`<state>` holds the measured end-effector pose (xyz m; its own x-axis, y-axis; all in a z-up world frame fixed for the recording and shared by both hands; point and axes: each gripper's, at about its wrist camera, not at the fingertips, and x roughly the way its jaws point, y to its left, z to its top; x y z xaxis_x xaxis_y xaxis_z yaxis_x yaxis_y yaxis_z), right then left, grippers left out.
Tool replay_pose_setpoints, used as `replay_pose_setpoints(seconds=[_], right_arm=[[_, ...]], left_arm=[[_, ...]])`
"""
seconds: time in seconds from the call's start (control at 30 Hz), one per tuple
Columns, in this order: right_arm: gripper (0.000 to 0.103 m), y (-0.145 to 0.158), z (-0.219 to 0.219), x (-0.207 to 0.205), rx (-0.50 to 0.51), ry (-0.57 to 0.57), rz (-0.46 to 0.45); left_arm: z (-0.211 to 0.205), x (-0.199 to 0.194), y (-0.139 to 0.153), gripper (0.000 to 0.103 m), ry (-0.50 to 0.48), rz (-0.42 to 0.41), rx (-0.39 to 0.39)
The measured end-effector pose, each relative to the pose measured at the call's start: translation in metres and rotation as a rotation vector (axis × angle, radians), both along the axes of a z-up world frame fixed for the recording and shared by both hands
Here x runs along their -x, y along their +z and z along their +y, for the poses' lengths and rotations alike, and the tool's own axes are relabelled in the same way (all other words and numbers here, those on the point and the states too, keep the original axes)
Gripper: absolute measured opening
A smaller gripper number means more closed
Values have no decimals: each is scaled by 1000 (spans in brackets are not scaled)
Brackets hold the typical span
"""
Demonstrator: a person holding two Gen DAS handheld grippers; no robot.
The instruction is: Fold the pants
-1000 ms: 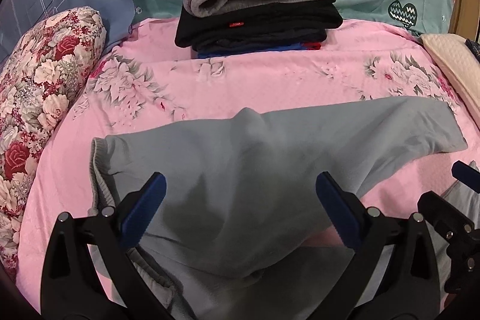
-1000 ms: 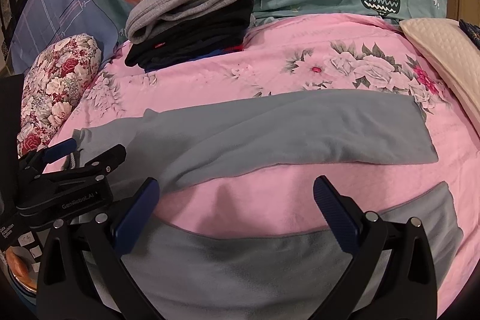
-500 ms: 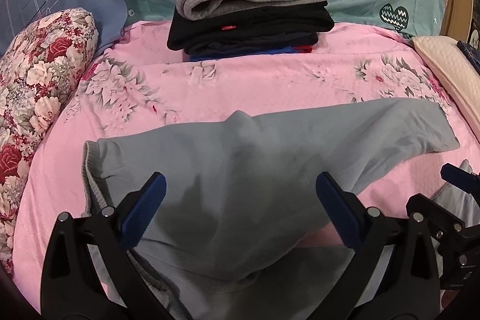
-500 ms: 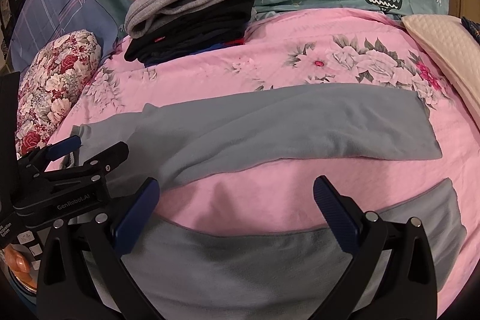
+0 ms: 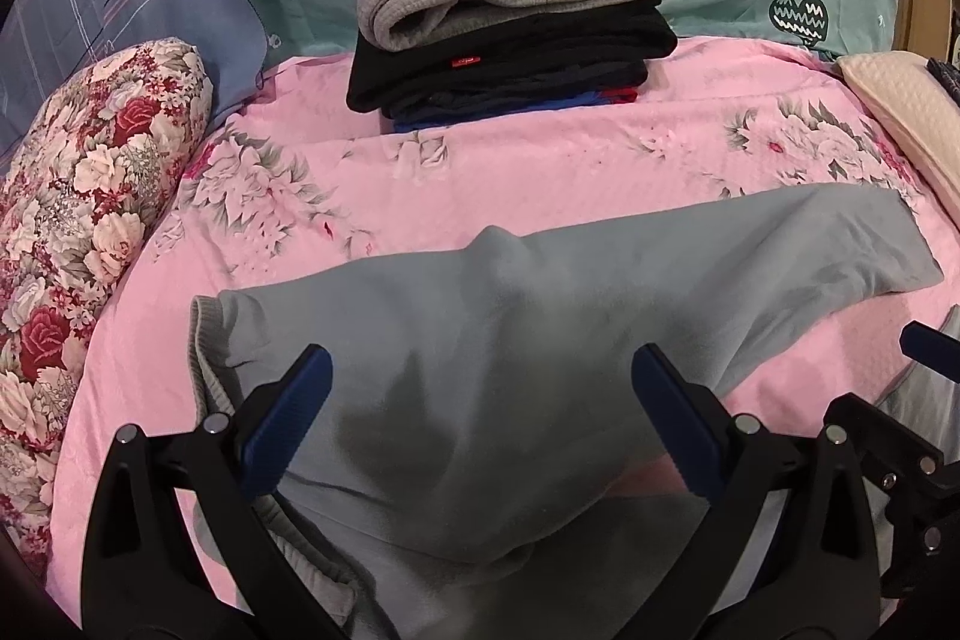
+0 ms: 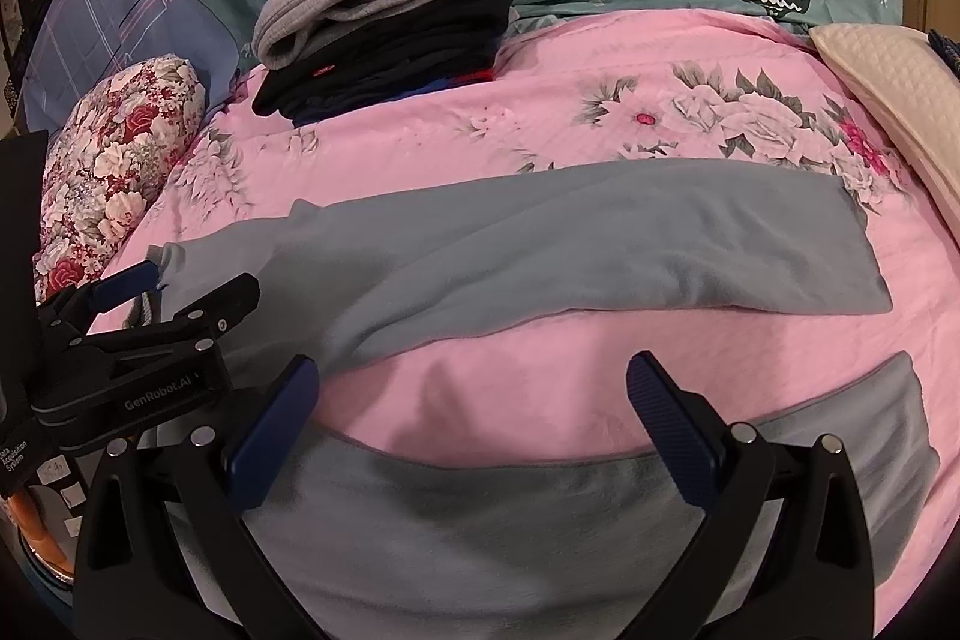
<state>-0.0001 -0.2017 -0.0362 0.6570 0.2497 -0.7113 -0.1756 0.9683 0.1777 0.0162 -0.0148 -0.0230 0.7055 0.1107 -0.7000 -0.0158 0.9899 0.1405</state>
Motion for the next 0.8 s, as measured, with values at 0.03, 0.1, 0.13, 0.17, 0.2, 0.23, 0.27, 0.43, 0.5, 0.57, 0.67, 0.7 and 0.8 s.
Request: replay_pose_setpoints(seconds=[0.03, 0.1, 0.13, 0.17, 0.2, 0.23, 0.27, 0.43, 0.5, 0.57, 0.67, 0.7, 0.8], right_arm=[[102, 0, 0, 0, -1, 0, 0], [102, 0, 0, 0, -1, 1, 2], [102, 0, 0, 0, 0, 1, 2], [102, 0, 0, 0, 0, 1, 1], [102, 0, 0, 0, -1, 1, 1], [102, 0, 0, 0, -1, 0, 2], [102, 0, 0, 0, -1, 1, 2], [102, -1, 0, 0, 0, 3, 6], [102, -1, 0, 0, 2, 4, 4], [102, -1, 0, -1, 1, 4, 4], [102, -1, 0, -1, 0, 3, 5], [102, -1, 0, 0, 1, 3, 5], [102, -1, 0, 0, 1, 4, 6]], left_arm=[[-1, 1, 0, 101, -3, -3, -5], [-3, 1, 1, 101, -6, -7, -15], [-3, 2, 1, 101, -7, -9, -18], [-3, 2, 1, 101, -8, -11, -19], [-3, 2, 1, 101, -9, -10, -17], [-2, 2, 2, 101, -8, -10, -15], [-2, 2, 2, 101, -7, -10, -15], [-2, 2, 1, 101, -5, -11, -17], [-2, 2, 1, 101, -8, -15, -20], [-3, 3, 1, 101, -11, -18, -26], [-4, 3, 2, 101, -12, -21, -30], [-4, 3, 1, 101, -13, -22, -31], [-4, 4, 1, 101, -13, -23, -32]])
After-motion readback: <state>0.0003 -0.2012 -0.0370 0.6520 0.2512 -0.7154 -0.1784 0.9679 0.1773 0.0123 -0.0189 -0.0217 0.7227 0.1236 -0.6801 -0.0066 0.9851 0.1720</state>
